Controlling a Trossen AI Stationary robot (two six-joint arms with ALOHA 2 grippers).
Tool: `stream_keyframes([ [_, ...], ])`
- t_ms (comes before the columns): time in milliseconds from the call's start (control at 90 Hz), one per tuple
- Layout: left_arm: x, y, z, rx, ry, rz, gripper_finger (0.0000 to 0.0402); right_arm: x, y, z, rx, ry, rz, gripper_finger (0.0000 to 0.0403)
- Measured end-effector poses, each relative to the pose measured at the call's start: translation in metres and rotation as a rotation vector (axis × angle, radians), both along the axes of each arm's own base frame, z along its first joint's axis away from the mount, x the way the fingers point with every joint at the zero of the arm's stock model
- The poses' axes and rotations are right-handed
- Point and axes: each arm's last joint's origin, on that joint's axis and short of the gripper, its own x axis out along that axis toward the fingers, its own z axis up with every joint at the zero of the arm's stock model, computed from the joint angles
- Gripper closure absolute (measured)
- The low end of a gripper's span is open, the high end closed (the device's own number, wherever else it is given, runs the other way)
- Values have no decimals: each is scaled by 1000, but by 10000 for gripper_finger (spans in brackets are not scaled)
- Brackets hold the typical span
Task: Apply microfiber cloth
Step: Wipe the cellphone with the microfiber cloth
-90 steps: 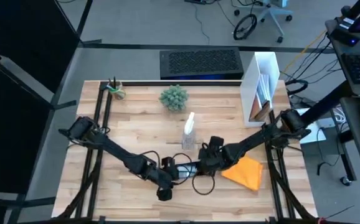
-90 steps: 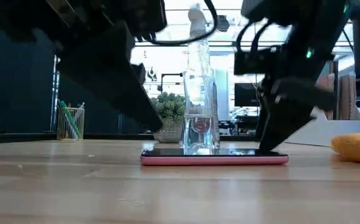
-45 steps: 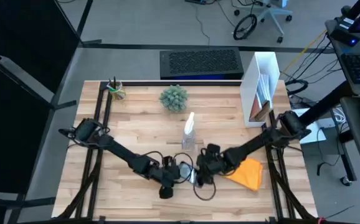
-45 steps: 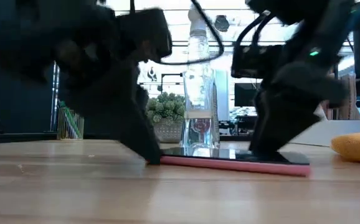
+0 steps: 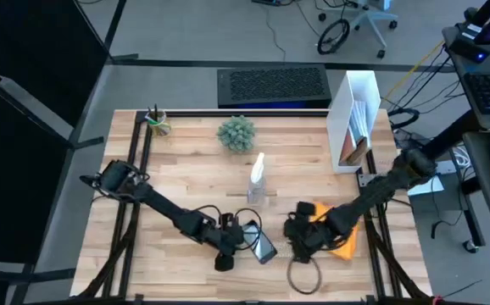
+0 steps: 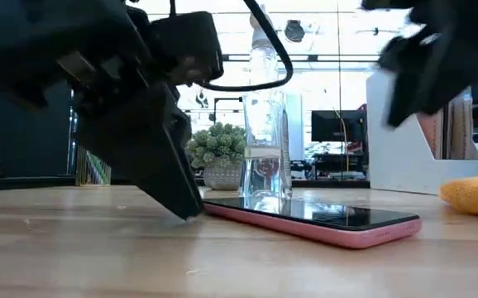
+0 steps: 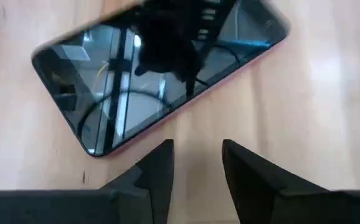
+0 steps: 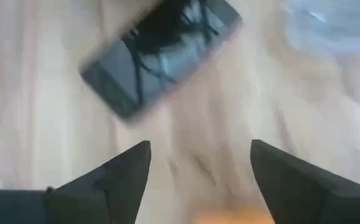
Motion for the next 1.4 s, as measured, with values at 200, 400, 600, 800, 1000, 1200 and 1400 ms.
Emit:
stream_keyframes([
  [200,5,0,5,18,-79,18,279,-56,-24,-13,22,37,-186,145],
  [400,11,-4,-7,14,-108,14,279,-82,-27,-63,176,36,-258,145],
  [600,10,-4,-13,7,-71,3,279,-85,-28,-92,192,20,-306,154],
  [800,0,-8,-18,7,32,7,279,-79,-21,-99,224,-17,-280,224],
  [1000,-10,-15,-15,28,66,8,279,-68,-10,-95,344,-91,-168,344],
  [1200,-13,-14,-7,97,42,-10,279,-42,0,-75,428,-310,9,389],
  [1400,-2,3,15,138,-82,7,279,-6,10,-39,297,-487,193,398],
])
